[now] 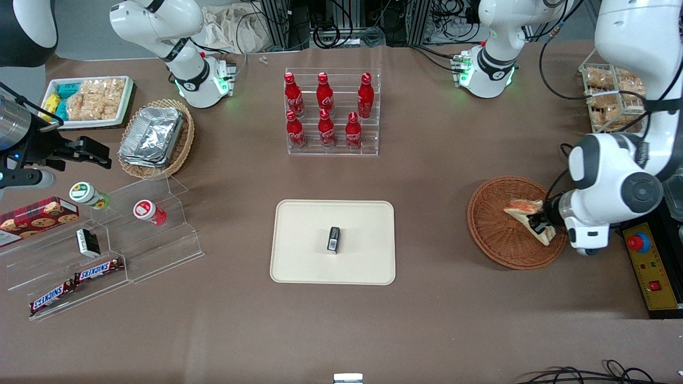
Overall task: Place sandwich from basket to tray
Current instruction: 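Carry the sandwich with the left gripper over to the white tray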
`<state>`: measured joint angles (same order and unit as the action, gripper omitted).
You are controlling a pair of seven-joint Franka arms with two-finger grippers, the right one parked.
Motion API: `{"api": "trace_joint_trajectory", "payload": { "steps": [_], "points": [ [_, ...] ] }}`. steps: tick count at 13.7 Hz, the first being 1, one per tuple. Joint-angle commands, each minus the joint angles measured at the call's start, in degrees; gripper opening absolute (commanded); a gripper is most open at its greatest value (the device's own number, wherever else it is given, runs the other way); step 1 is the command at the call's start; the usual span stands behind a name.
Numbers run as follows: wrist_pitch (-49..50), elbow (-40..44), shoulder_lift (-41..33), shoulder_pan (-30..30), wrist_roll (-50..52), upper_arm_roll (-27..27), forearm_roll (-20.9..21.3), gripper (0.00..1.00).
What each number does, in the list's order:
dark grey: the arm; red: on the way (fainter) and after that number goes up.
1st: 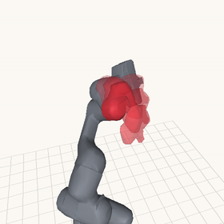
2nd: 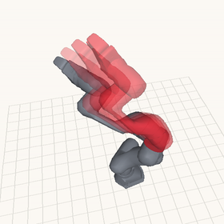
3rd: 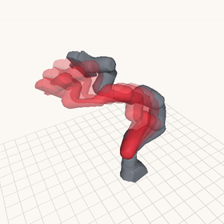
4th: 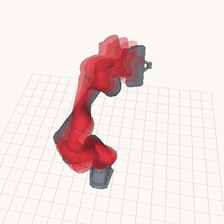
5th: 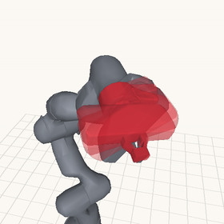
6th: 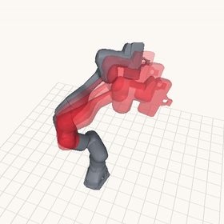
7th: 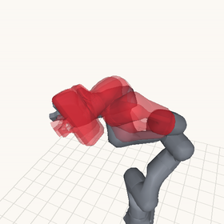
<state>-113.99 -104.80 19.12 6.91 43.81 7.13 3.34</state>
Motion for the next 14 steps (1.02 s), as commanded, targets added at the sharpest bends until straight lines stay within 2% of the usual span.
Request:
{"api": "trace_joint_trajectory", "payload": {
  "steps": [1,5,8,9,12,14],
  "points": [
    [9.4,8.8,0.5,-0.4,-5.3,0.4,0.7,0.0],
    [19.6,20.0,0.7,-2.0,-11.0,5.5,0.9,0.0],
    [20.8,22.1,1.1,-11.8,-11.0,5.9,6.7,0.0],
    [20.8,22.2,1.5,-15.1,-11.0,5.8,7.2,0.0],
    [20.1,23.5,4.9,-23.3,-10.0,5.8,6.5,0.0],
    [19.7,29.4,10.6,-24.5,-8.9,6.3,5.0,0.0]
  ]
}}
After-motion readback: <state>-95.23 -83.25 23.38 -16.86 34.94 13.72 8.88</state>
